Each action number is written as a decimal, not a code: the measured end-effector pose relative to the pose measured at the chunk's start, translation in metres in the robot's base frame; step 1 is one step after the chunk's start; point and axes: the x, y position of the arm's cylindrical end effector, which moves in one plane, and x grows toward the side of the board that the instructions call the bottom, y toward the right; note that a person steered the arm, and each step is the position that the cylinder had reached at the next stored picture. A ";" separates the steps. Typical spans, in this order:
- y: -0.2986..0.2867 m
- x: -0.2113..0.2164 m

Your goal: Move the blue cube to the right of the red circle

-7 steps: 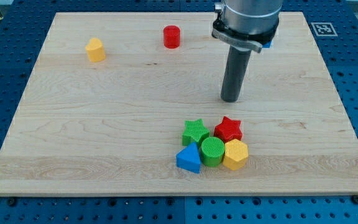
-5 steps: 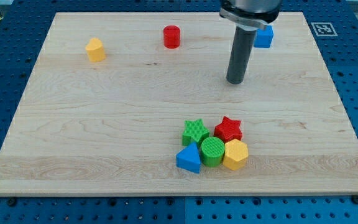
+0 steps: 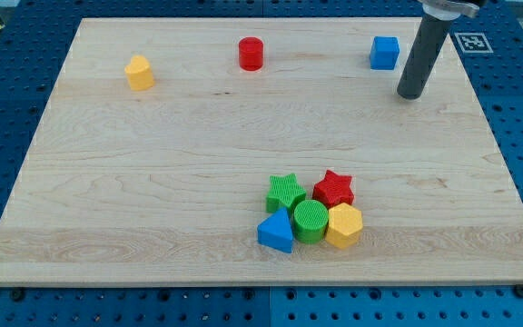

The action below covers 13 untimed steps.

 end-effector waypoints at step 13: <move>-0.038 -0.052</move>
